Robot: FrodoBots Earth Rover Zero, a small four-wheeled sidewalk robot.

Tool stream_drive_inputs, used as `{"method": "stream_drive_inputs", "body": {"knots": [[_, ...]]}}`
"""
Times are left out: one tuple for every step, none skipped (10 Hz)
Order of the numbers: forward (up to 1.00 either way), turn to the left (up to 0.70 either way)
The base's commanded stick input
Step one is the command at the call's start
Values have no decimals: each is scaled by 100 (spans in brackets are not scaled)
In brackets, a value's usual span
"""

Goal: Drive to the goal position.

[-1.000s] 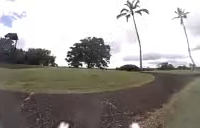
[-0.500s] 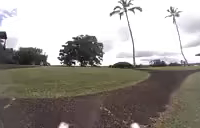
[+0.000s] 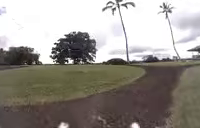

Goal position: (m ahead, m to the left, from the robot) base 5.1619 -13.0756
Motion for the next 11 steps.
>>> {"method": "stream_drive_inputs", "body": {"knots": [[50,-27],[50,-27],[50,-27],[50,-27],[50,-27],[50,-27],[50,-27],[50,-27],[50,-27],[50,-27],[50,-27]]}}
